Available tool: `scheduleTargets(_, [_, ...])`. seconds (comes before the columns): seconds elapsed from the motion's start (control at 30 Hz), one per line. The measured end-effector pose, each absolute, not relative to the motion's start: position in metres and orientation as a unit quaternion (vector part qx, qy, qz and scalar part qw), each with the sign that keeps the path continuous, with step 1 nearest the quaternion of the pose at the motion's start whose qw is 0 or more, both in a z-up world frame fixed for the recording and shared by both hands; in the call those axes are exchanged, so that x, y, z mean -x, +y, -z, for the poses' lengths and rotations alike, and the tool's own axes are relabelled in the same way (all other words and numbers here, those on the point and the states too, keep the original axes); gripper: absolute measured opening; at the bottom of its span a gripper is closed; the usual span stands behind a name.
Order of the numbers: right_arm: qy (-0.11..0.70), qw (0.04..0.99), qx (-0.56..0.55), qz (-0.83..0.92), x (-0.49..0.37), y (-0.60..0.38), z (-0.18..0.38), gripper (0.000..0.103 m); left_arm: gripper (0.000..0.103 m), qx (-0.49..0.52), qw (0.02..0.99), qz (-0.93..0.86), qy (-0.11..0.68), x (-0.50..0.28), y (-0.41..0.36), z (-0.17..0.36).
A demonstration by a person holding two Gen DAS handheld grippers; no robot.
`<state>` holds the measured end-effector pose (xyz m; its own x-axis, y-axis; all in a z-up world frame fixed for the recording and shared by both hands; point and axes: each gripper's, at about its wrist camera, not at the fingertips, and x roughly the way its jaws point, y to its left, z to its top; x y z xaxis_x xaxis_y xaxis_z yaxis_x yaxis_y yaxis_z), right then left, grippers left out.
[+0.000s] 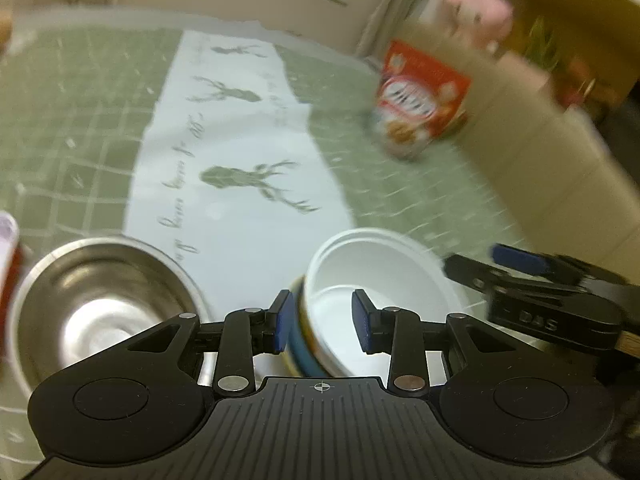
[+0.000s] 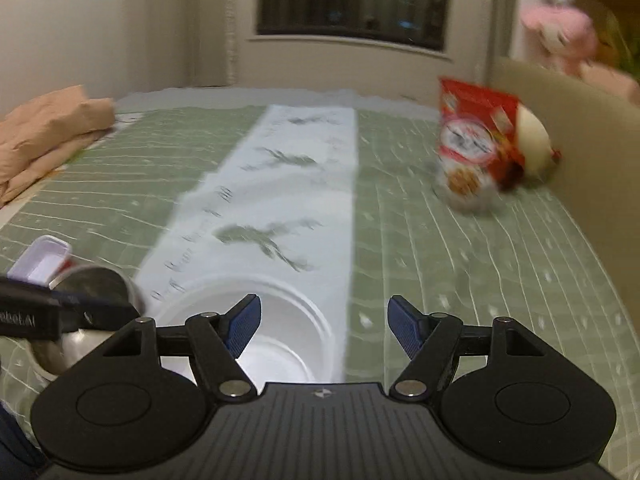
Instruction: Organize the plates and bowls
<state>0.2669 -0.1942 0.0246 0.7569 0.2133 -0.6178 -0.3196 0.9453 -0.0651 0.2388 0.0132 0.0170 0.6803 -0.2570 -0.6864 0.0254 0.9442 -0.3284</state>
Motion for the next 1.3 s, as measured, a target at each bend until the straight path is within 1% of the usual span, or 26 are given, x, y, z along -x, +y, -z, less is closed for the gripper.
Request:
scheduleTargets(0.13, [0.366, 0.916, -0.021, -0.164, -0.280, -0.221, 0.010, 0.071, 0.036, 0.106, 0.899, 0.041, 0.423, -0.248, -0.001, -0.006])
scheduleTargets(0.27, [0.388, 0.900, -0.078, -0.181, -0.293, -0.228, 0.038, 0.071, 0.037, 0.127, 0.876, 0.022, 0.465, -0.264, 0.003, 0.007])
scheduleTargets(0.4, [0.413, 0.886, -0.105, -0.183, -0.305, -0.230, 0.061, 0.071, 0.039, 0.138, 0.863, 0.014, 0.486, -0.277, 0.000, 0.018])
scheduleTargets(0.53, [0.446, 0.868, -0.120, -0.181, -0.320, -0.238, 0.081, 0.071, 0.043, 0.146, 0.851, 0.018, 0.504, -0.289, -0.006, 0.029])
scheduleTargets(0.6, [0.460, 0.856, -0.139, -0.190, -0.326, -0.243, 0.088, 0.071, 0.044, 0.151, 0.847, 0.015, 0.510, -0.293, -0.007, 0.035])
scheduleTargets(0.7, [0.468, 0.846, -0.150, -0.205, -0.328, -0.244, 0.094, 0.071, 0.043, 0.157, 0.840, 0.013, 0.519, -0.300, -0.009, 0.044])
scheduleTargets(0.8, [0.470, 0.841, -0.154, -0.219, -0.326, -0.243, 0.096, 0.071, 0.044, 0.157, 0.838, 0.019, 0.522, -0.304, -0.012, 0.049])
scheduleTargets(1.03, [0.495, 0.800, -0.227, -0.253, -0.327, -0.245, 0.110, 0.070, 0.047, 0.159, 0.842, 0.025, 0.514, -0.297, -0.013, 0.053])
scheduleTargets(1.2, [0.490, 0.807, -0.220, -0.246, -0.323, -0.239, 0.107, 0.070, 0.048, 0.194, 0.836, 0.033, 0.511, -0.292, -0.007, 0.059])
scheduleTargets(1.3, [0.483, 0.808, -0.223, -0.252, -0.319, -0.237, 0.103, 0.069, 0.049, 0.199, 0.829, 0.042, 0.521, -0.293, -0.007, 0.059])
